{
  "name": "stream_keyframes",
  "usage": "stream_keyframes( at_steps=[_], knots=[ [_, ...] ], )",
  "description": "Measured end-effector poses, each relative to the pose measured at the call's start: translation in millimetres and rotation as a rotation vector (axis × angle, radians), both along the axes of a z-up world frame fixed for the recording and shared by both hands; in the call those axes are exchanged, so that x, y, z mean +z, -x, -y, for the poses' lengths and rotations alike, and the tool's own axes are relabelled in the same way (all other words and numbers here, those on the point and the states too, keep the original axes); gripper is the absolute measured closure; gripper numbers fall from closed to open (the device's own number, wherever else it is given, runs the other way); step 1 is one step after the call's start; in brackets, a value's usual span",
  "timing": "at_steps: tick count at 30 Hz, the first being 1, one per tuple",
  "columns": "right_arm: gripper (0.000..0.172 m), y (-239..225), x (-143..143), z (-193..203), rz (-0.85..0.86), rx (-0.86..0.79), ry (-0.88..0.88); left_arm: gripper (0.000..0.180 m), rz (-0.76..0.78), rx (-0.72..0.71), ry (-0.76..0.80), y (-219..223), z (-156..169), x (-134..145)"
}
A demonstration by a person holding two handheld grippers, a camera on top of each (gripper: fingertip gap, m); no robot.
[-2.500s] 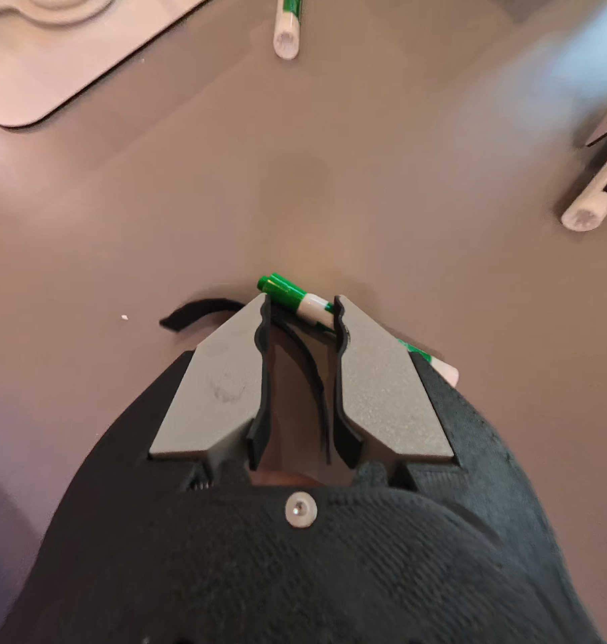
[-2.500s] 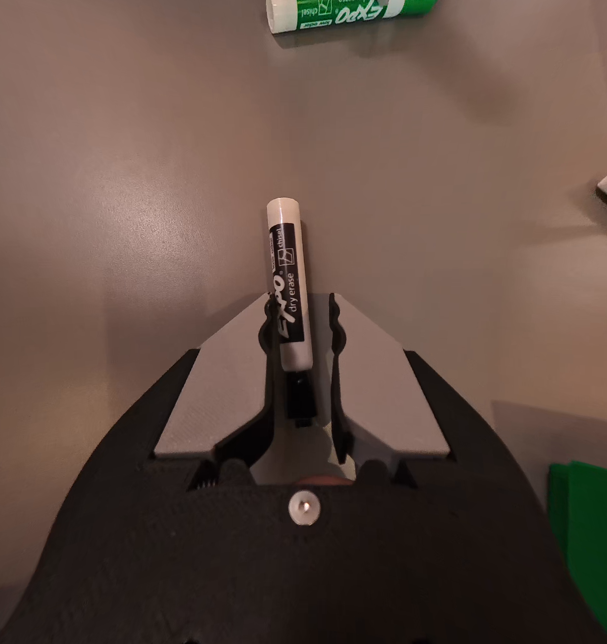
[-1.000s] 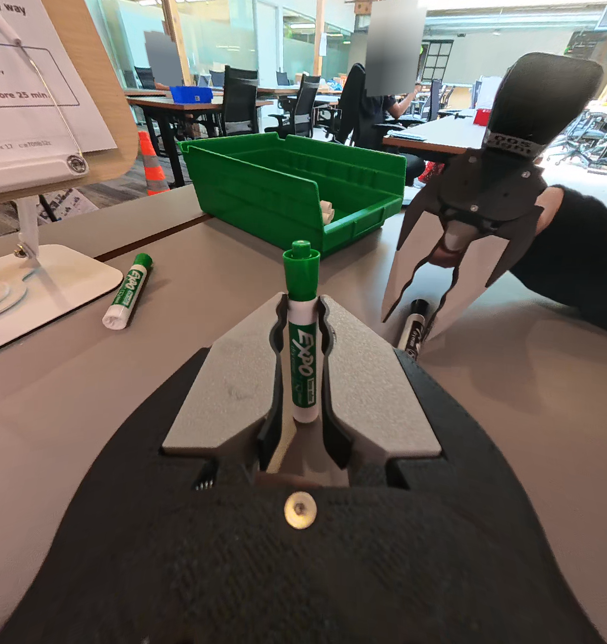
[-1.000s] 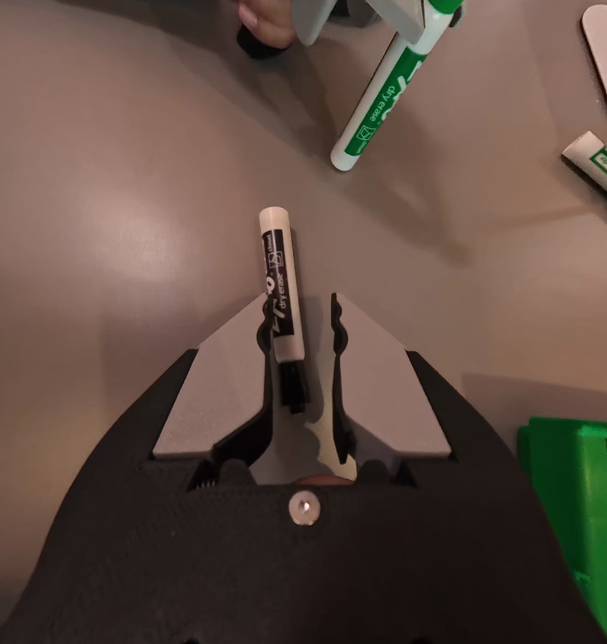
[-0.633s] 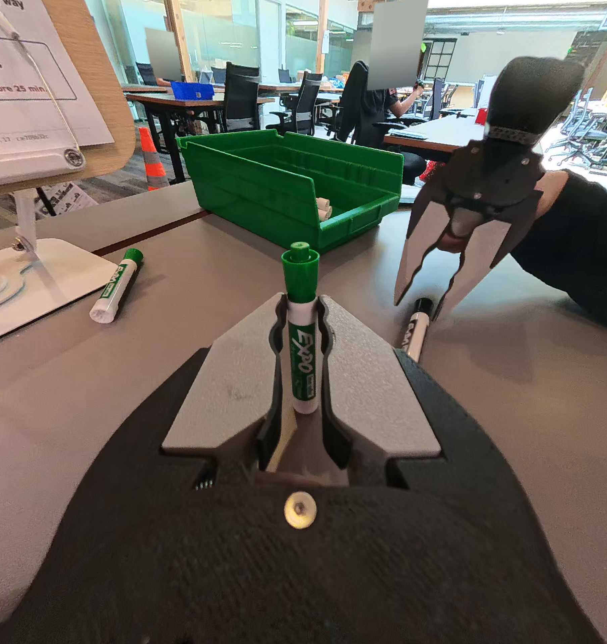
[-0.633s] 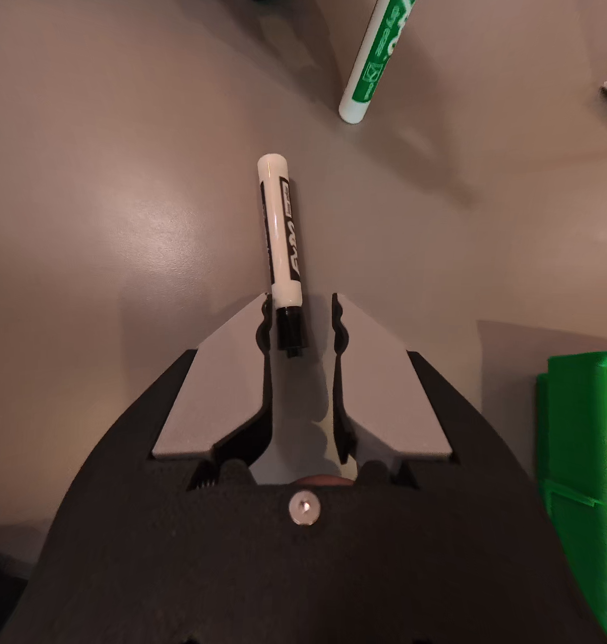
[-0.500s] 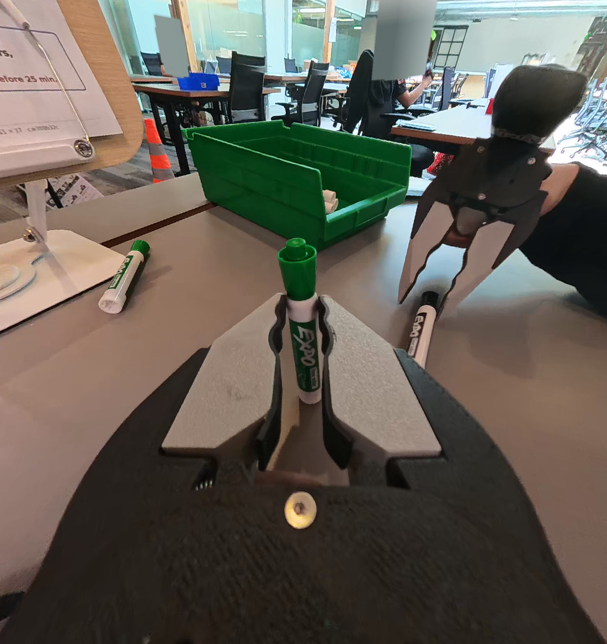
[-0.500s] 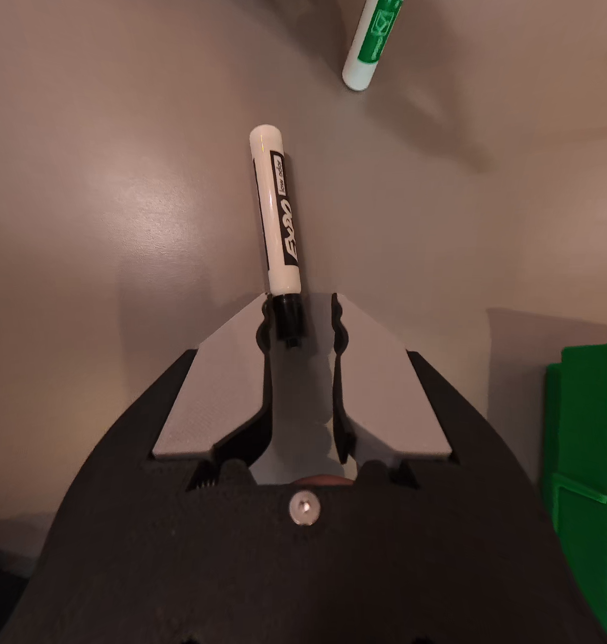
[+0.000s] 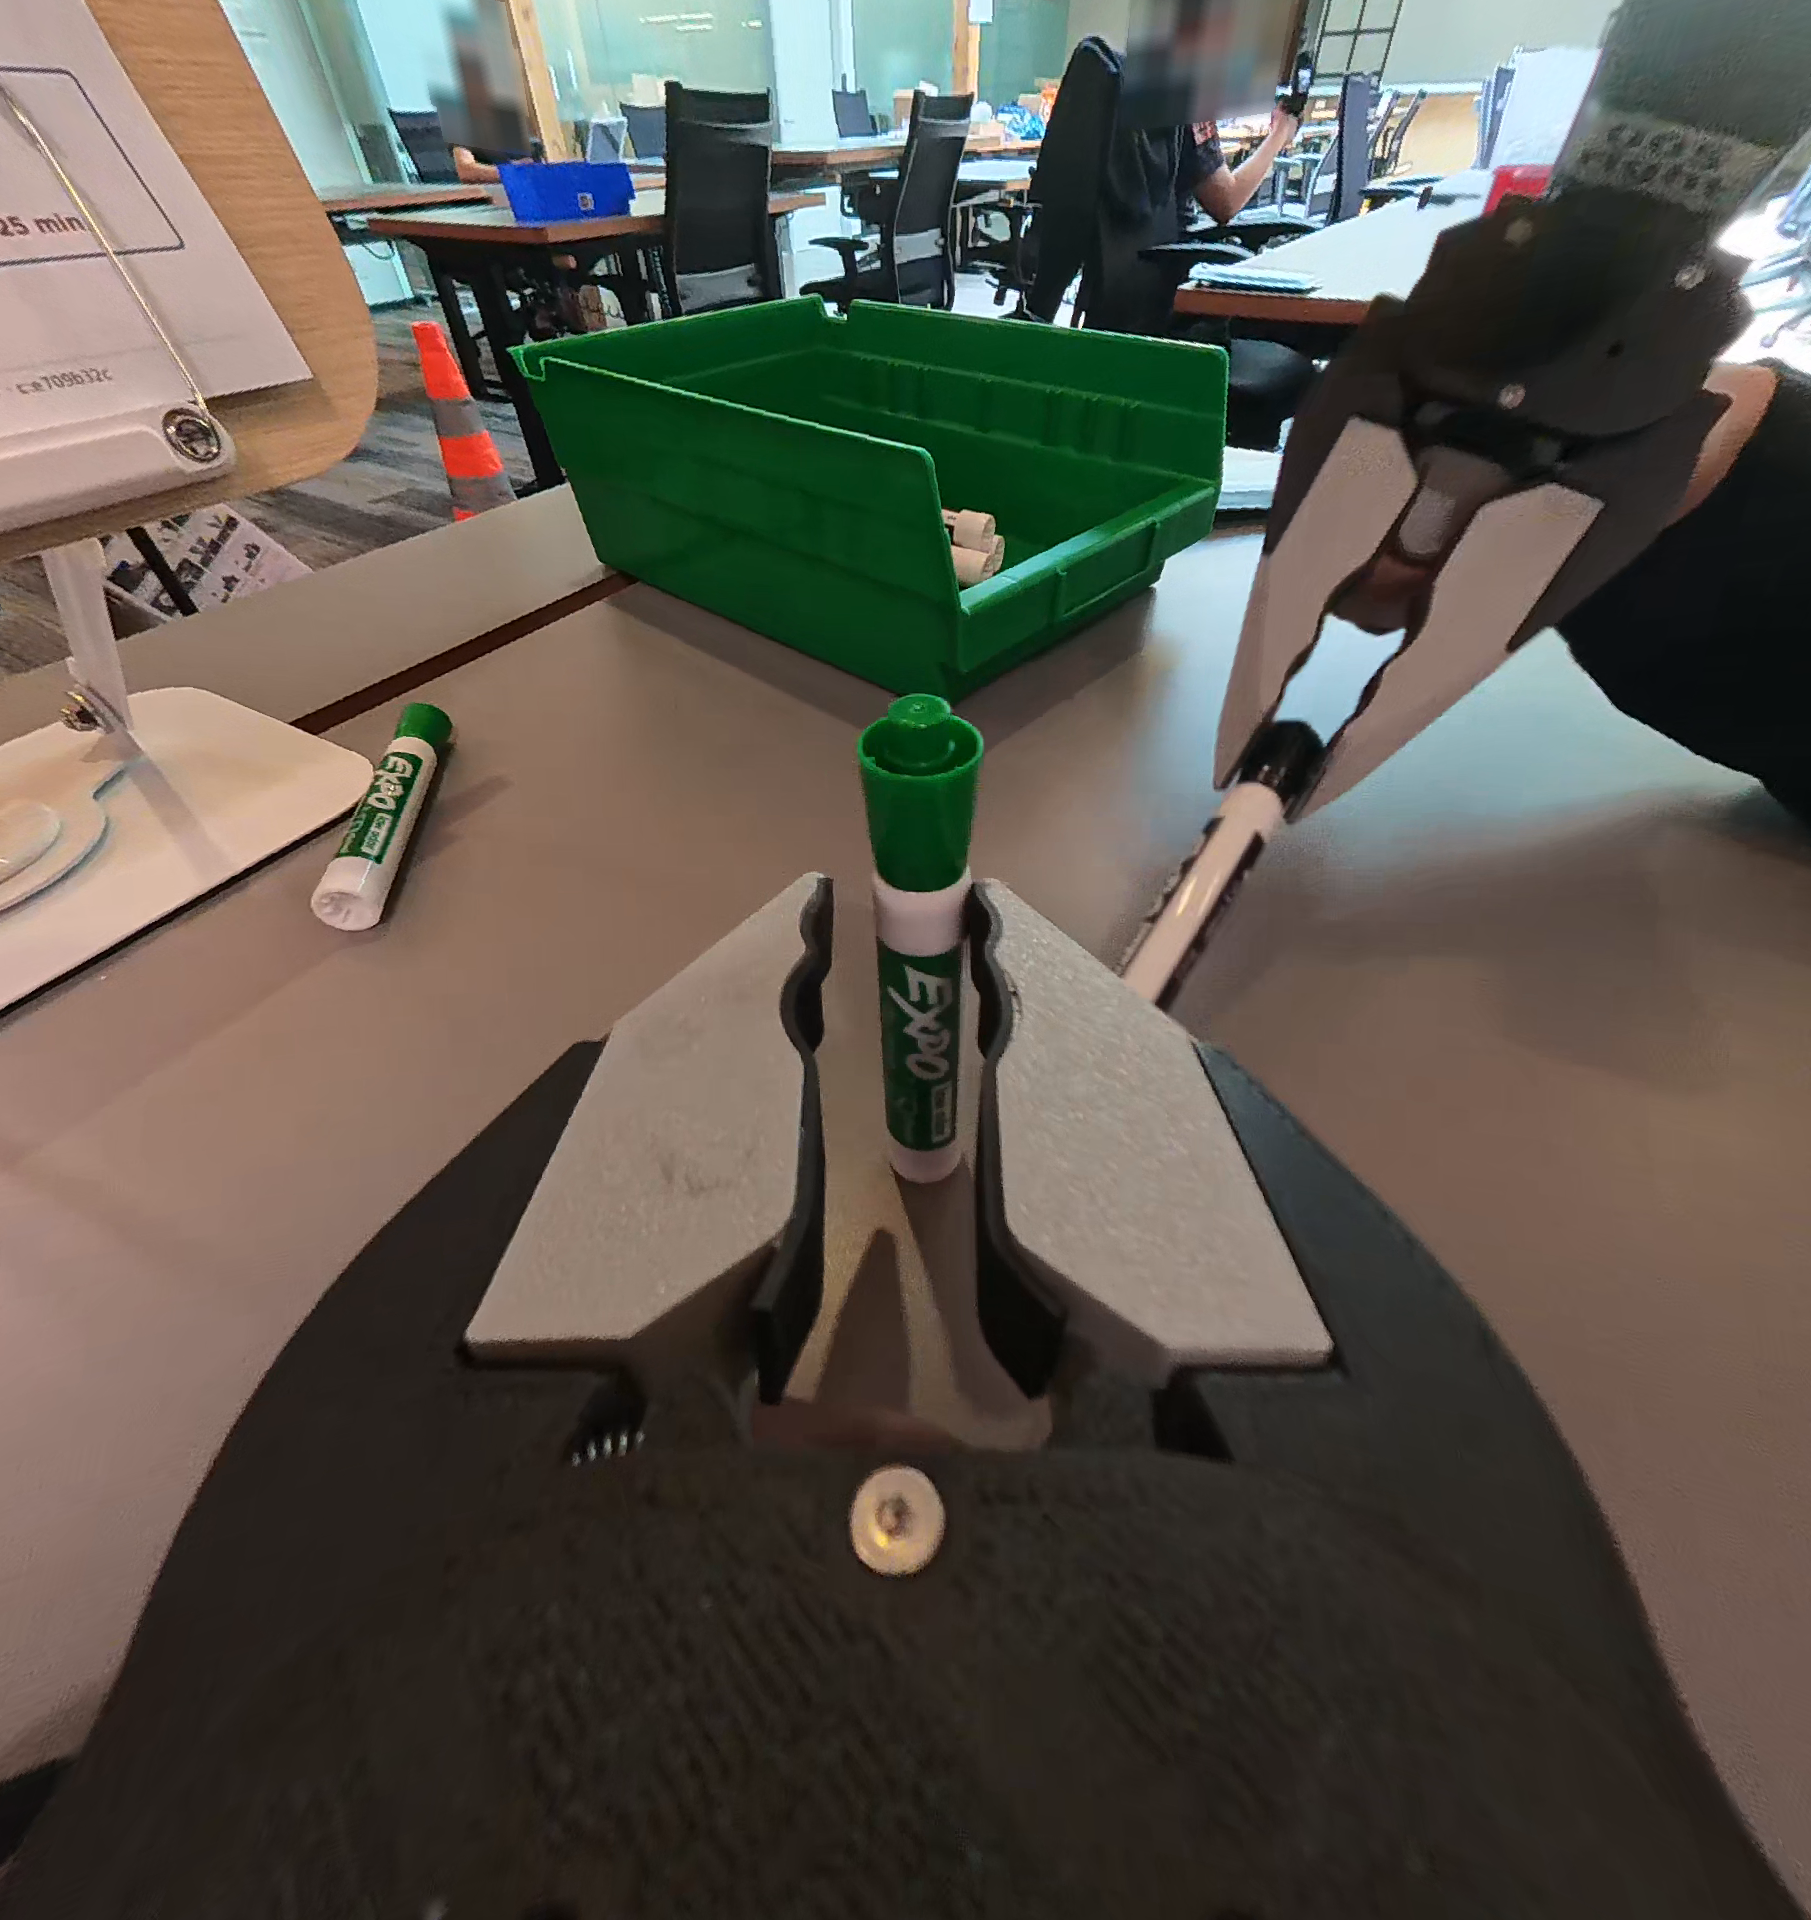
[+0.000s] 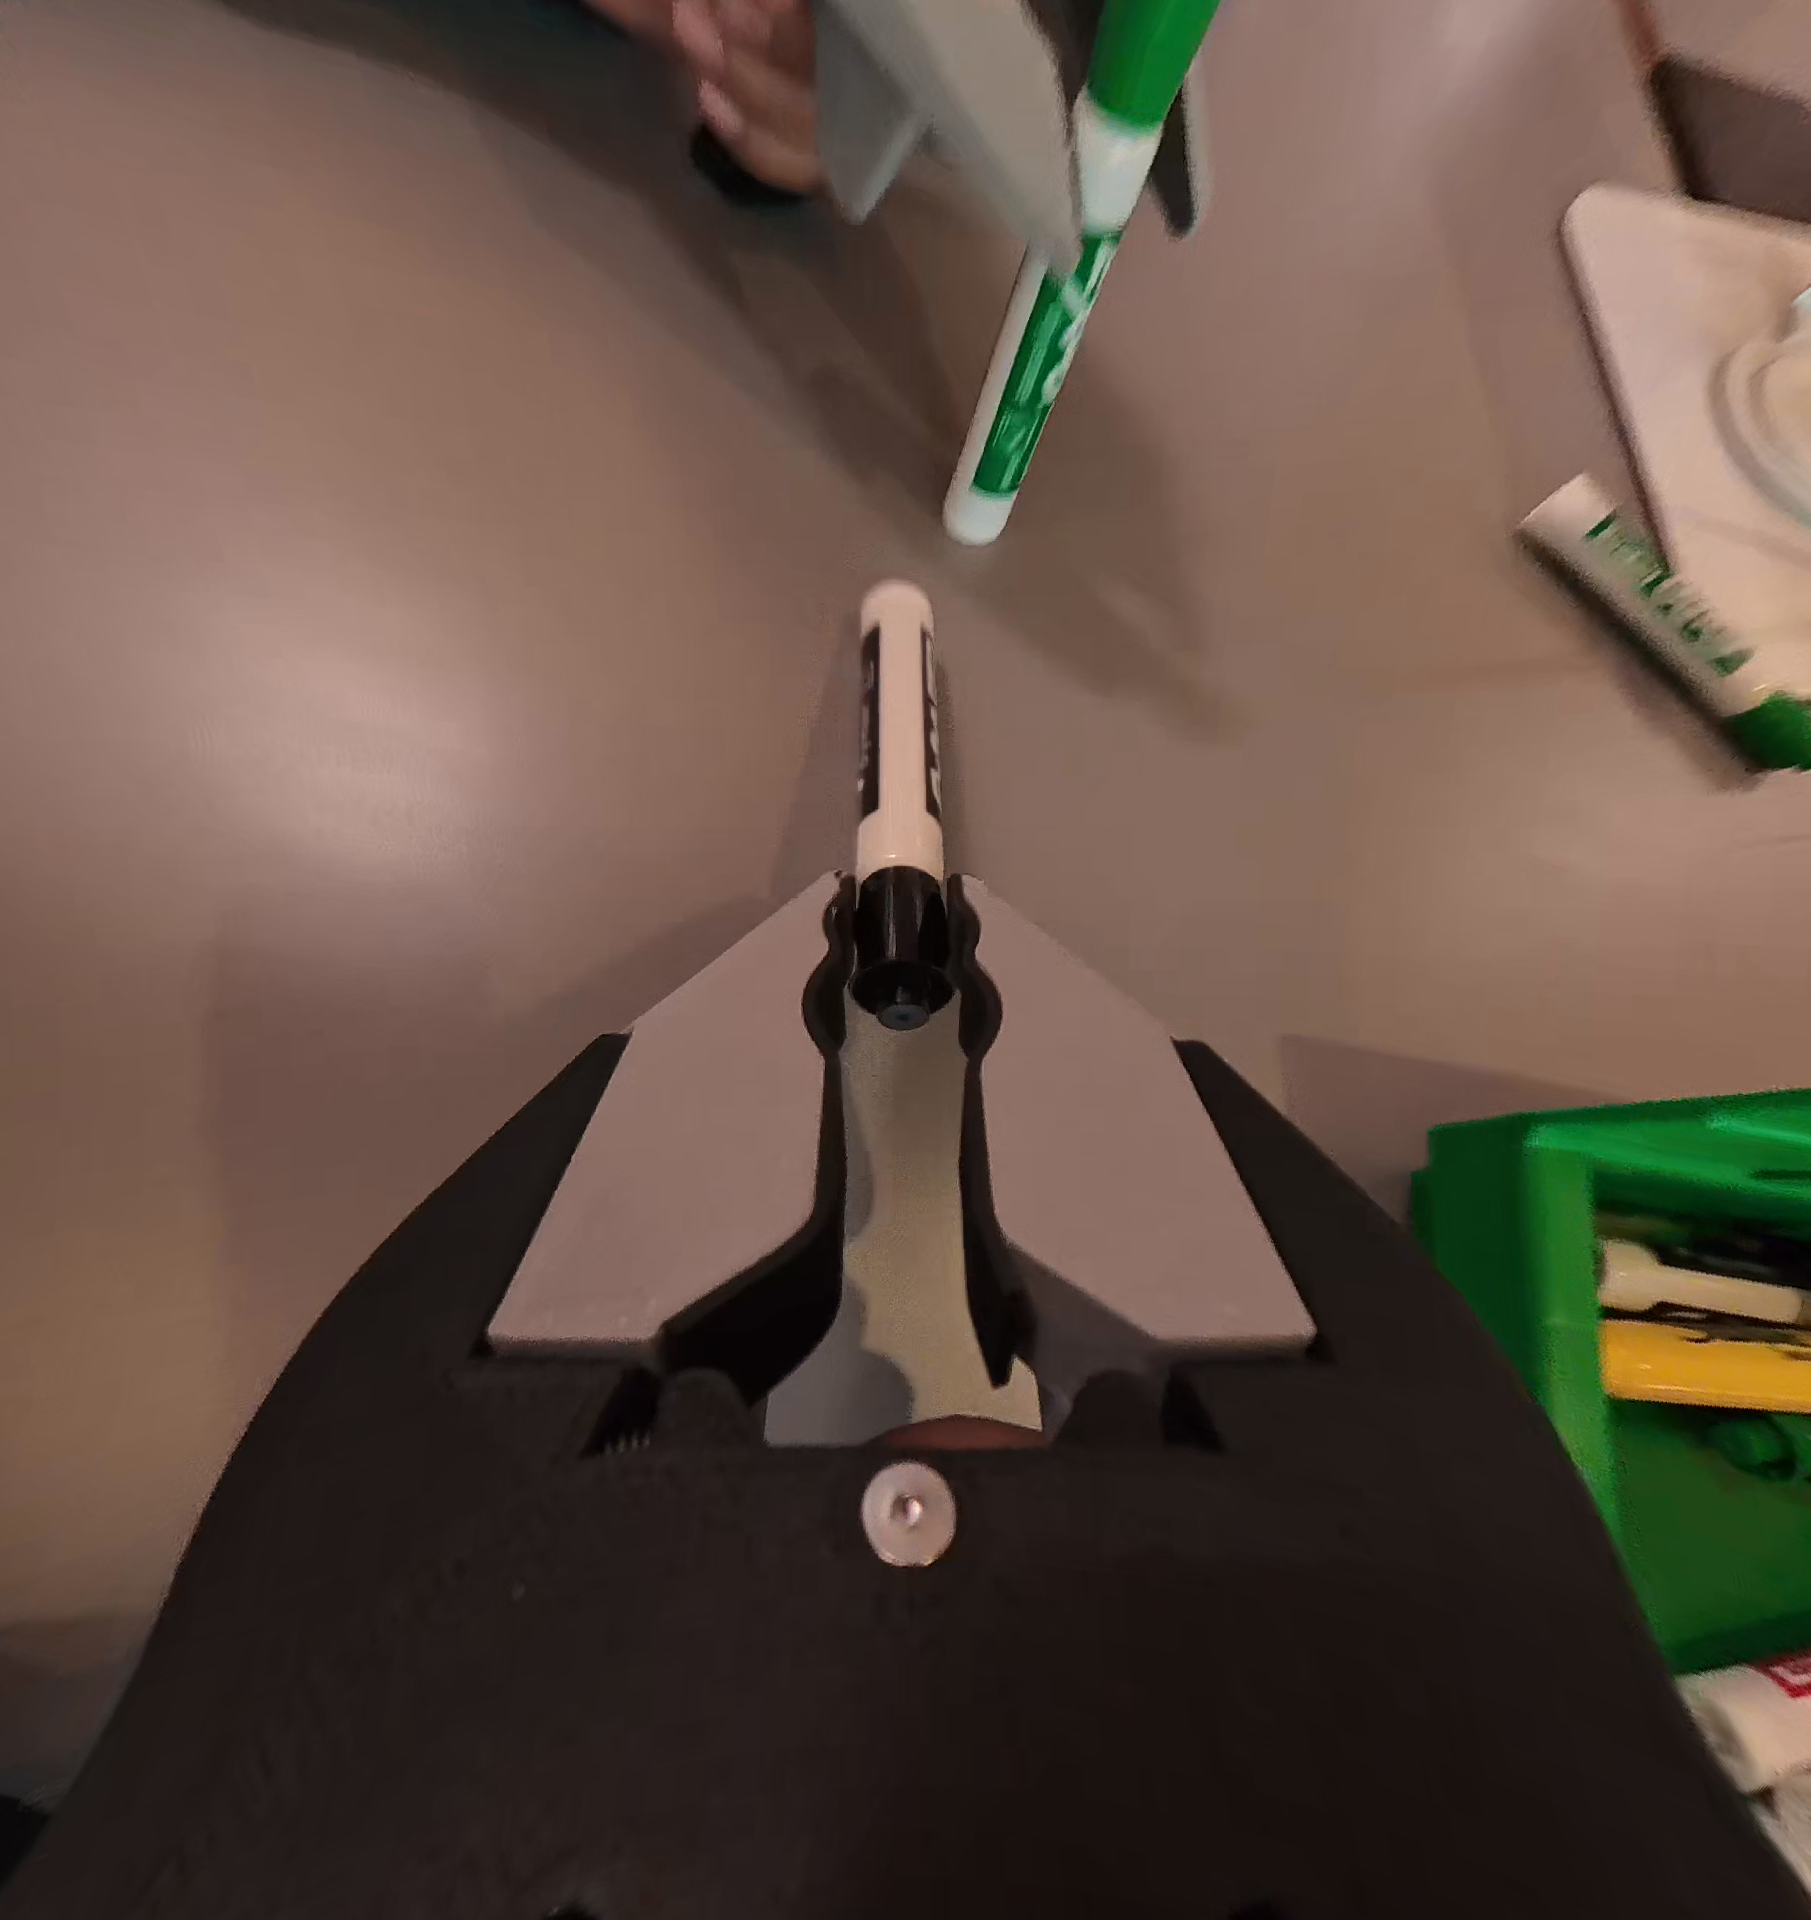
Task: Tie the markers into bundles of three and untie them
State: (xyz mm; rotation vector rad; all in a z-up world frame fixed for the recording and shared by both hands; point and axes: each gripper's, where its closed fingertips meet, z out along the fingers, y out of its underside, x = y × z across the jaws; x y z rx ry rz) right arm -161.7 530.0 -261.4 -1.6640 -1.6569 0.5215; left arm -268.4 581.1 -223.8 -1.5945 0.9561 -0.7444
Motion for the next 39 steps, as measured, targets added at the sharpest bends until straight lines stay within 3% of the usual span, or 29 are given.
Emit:
stream_keyframes(
  at_steps=[3, 5, 7, 11, 15, 23, 32, 34, 35, 39],
  knots=[
    [0.160, 5, 18, -8, -0.021, -0.009, -0.040, 0.151, 0.009, 0.004, 0.009, 1, -1, 0],
    [0.160, 9, 25, -14, 0.024, -0.010, -0.063, 0.151, 0.006, 0.001, 0.014, 1, 0, 0],
    [0.172, 17, 31, -18, 0.074, 0.007, -0.069, 0.150, -0.007, 0.000, 0.014, 0, 0, -2],
    [0.172, 34, 40, -34, 0.171, -0.011, -0.062, 0.149, -0.027, -0.003, -0.001, -1, 2, -3],
    [0.172, 41, 30, -44, 0.207, -0.065, -0.054, 0.149, -0.036, -0.005, 0.000, 0, 3, -5],
    [0.144, 25, 8, -25, 0.128, -0.177, -0.010, 0.146, -0.038, -0.007, 0.017, 2, 2, -6],
    [0.141, -26, -27, -16, 0.071, -0.315, 0.086, 0.142, -0.049, -0.001, 0.015, 4, 1, -7],
    [0.145, -26, -39, -15, 0.085, -0.314, 0.119, 0.141, -0.044, -0.003, 0.009, 4, 2, -6],
    [0.156, -22, -40, -13, 0.066, -0.299, 0.137, 0.141, -0.041, -0.003, 0.006, 4, 3, -5],
    [0.157, -23, -38, -14, 0.058, -0.310, 0.146, 0.139, -0.049, -0.004, 0.017, 5, 3, -7]
  ],
)
